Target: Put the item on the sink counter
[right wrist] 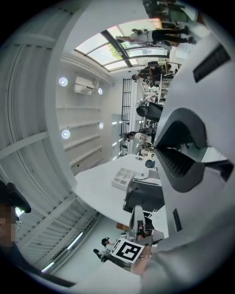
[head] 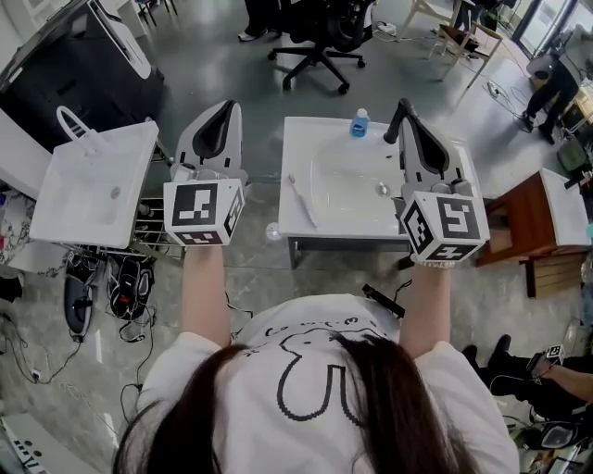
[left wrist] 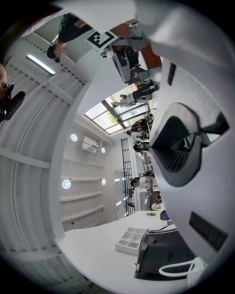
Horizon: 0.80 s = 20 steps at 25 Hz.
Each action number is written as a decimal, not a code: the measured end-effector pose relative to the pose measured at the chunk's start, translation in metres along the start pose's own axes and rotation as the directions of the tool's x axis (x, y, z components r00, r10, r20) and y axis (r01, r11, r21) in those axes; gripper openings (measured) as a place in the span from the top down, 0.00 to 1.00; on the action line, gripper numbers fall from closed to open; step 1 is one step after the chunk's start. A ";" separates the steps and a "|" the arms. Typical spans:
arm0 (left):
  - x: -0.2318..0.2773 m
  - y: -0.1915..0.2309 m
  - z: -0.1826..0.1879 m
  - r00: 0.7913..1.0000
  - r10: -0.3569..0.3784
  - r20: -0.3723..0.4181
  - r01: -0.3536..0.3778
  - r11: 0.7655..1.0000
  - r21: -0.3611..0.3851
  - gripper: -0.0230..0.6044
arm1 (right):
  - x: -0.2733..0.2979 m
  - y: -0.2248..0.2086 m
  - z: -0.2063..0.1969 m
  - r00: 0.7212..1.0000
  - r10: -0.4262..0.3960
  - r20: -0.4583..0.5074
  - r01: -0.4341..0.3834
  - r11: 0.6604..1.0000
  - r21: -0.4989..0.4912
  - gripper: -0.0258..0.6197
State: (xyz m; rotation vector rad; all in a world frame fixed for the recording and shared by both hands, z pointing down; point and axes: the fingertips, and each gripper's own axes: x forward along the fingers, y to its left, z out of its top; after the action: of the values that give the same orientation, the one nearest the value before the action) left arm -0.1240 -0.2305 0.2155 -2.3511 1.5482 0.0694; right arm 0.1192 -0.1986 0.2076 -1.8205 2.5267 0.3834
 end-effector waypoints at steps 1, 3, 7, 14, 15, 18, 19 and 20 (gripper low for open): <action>-0.001 0.000 0.003 1.000 0.001 0.006 -0.001 1.000 0.004 0.95 | -0.001 -0.001 0.004 1.000 -0.002 0.009 0.002 1.000 -0.005 0.91; -0.002 0.000 0.007 1.000 0.002 0.014 -0.002 1.000 0.013 0.95 | -0.004 -0.002 0.009 1.000 -0.006 0.024 0.006 1.000 -0.006 0.91; -0.002 0.002 0.010 1.000 0.003 0.020 -0.004 1.000 0.016 0.95 | -0.005 -0.003 0.016 0.999 -0.007 0.033 0.007 1.000 -0.017 0.91; -0.009 0.004 0.013 1.000 0.005 0.028 -0.006 1.000 0.022 0.95 | -0.009 0.002 0.022 0.999 -0.001 0.046 0.003 0.999 -0.043 0.91; -0.009 0.005 0.014 1.000 0.004 0.029 -0.005 1.000 0.024 0.95 | -0.008 0.003 0.023 0.999 -0.001 0.045 0.003 0.999 -0.051 0.91; -0.010 0.008 0.016 0.999 0.004 0.031 -0.005 1.000 0.028 0.95 | -0.008 0.003 0.025 0.999 -0.004 0.045 0.006 0.998 -0.059 0.91; -0.010 0.009 0.016 0.999 0.004 0.032 -0.005 1.000 0.029 0.95 | -0.007 0.002 0.026 0.999 -0.005 0.045 0.008 0.998 -0.062 0.91; -0.009 0.009 0.017 0.999 0.004 0.033 -0.005 1.000 0.029 0.95 | -0.007 0.001 0.028 0.999 -0.006 0.046 0.009 0.998 -0.065 0.91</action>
State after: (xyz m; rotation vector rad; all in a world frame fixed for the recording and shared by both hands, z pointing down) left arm -0.1334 -0.2208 0.1989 -2.3121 1.5291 0.0853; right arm 0.1166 -0.1863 0.1821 -1.8200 2.5048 0.5069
